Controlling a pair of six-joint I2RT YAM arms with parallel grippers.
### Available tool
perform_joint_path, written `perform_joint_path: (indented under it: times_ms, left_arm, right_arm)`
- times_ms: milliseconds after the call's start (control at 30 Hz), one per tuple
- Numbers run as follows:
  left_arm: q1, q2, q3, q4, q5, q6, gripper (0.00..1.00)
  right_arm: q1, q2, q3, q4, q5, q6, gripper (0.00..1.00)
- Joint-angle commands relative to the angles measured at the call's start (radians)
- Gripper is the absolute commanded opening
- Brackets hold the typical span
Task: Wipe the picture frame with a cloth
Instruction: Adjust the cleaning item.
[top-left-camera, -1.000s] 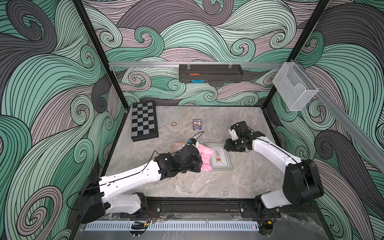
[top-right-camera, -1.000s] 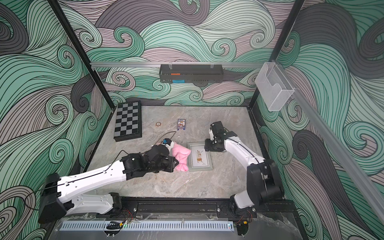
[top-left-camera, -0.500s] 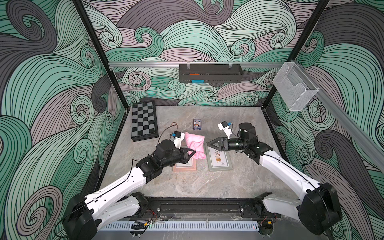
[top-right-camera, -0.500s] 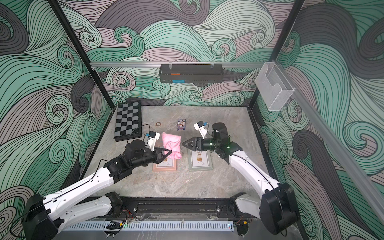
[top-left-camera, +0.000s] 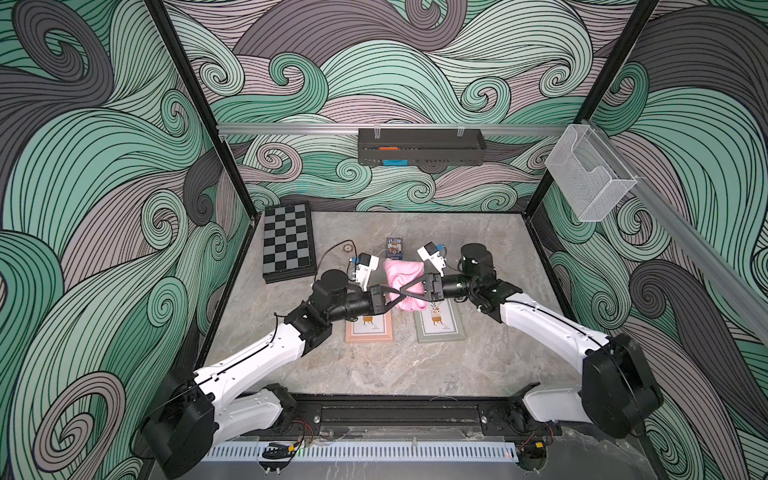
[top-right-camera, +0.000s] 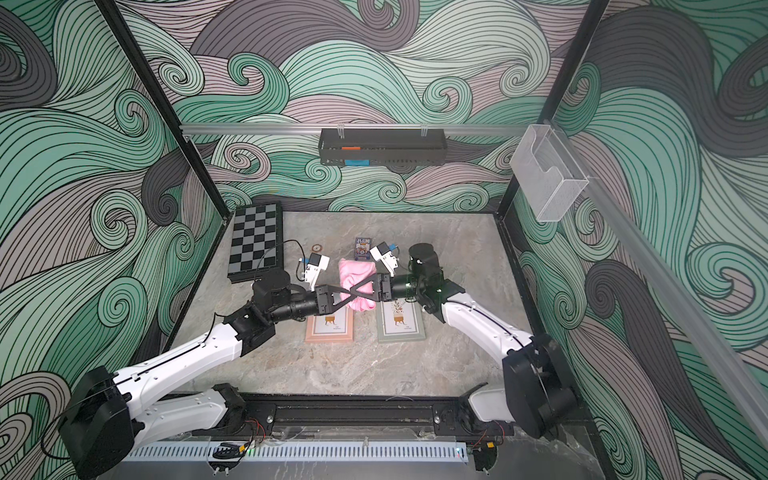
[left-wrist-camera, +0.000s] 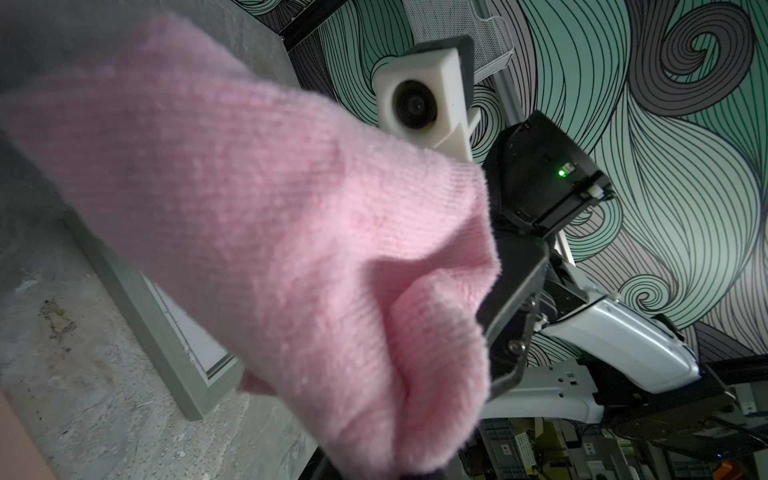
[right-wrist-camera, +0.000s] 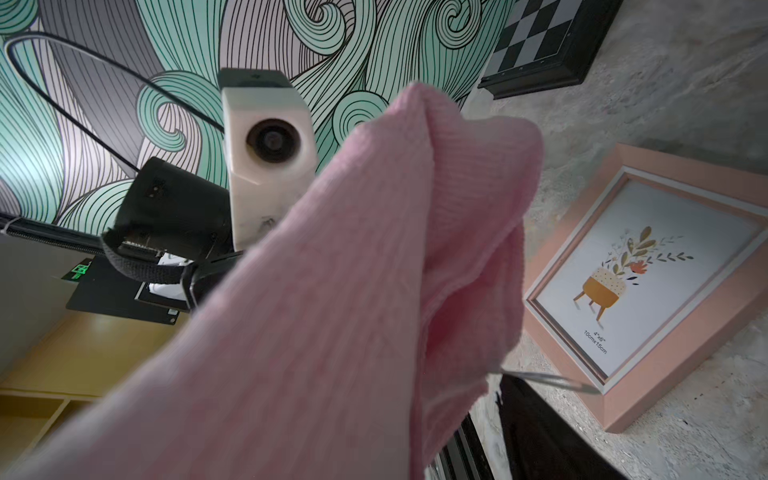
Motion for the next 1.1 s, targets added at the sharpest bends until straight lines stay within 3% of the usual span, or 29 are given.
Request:
perform_joint_path:
  times_ms: [0, 67, 133, 200, 267, 300, 433, 500, 567, 700, 767, 867, 1067]
  left_arm:
    - [0.001, -0.05, -0.004, 0.111, 0.075, -0.054, 0.0]
    - [-0.001, -0.062, -0.009, 0.091, 0.075, -0.05, 0.0]
    - [0.002, -0.064, -0.013, 0.081, 0.073, -0.044, 0.0]
    - [0.001, -0.047, -0.013, 0.073, 0.067, -0.033, 0.0]
    - [0.001, -0.014, -0.01, 0.081, 0.068, -0.029, 0.0]
    - [0.001, 0.006, -0.007, 0.079, 0.067, -0.027, 0.0]
    - [0.002, 0.05, 0.021, -0.017, 0.031, 0.019, 0.0]
    - [0.003, 0.042, 0.071, -0.222, -0.055, 0.101, 0.04]
    - [0.004, 0.023, 0.132, -0.462, -0.192, 0.187, 0.16]
    - [0.007, -0.063, 0.165, -0.769, -0.508, 0.262, 0.59]
    - [0.007, -0.106, 0.142, -0.832, -0.672, 0.26, 0.69]
    - [0.008, -0.143, 0.077, -0.875, -0.862, 0.229, 0.74]
    - [0.007, 0.029, -0.025, -0.741, -0.909, 0.129, 0.76]
  right_arm:
    - [0.003, 0.036, 0.039, 0.072, -0.009, 0.03, 0.79]
    - [0.003, 0.05, 0.053, 0.112, -0.021, 0.062, 0.75]
    - [0.005, 0.058, 0.062, 0.161, -0.048, 0.105, 0.64]
    - [0.008, 0.067, 0.072, 0.197, -0.077, 0.143, 0.38]
    - [0.01, 0.064, 0.08, 0.181, -0.076, 0.147, 0.07]
    - [0.009, 0.057, 0.082, 0.162, -0.065, 0.142, 0.0]
    - [0.009, 0.022, 0.089, 0.088, -0.042, 0.087, 0.0]
    - [0.008, 0.002, 0.107, 0.004, 0.002, 0.023, 0.0]
    - [0.008, -0.012, 0.147, -0.153, 0.089, -0.09, 0.0]
    - [0.005, 0.007, 0.215, -0.354, 0.294, -0.259, 0.0]
    - [0.007, 0.048, 0.252, -0.414, 0.374, -0.307, 0.0]
    - [0.023, 0.135, 0.307, -0.478, 0.461, -0.352, 0.0]
    - [0.144, 0.324, 0.439, -0.577, 0.63, -0.434, 0.0]
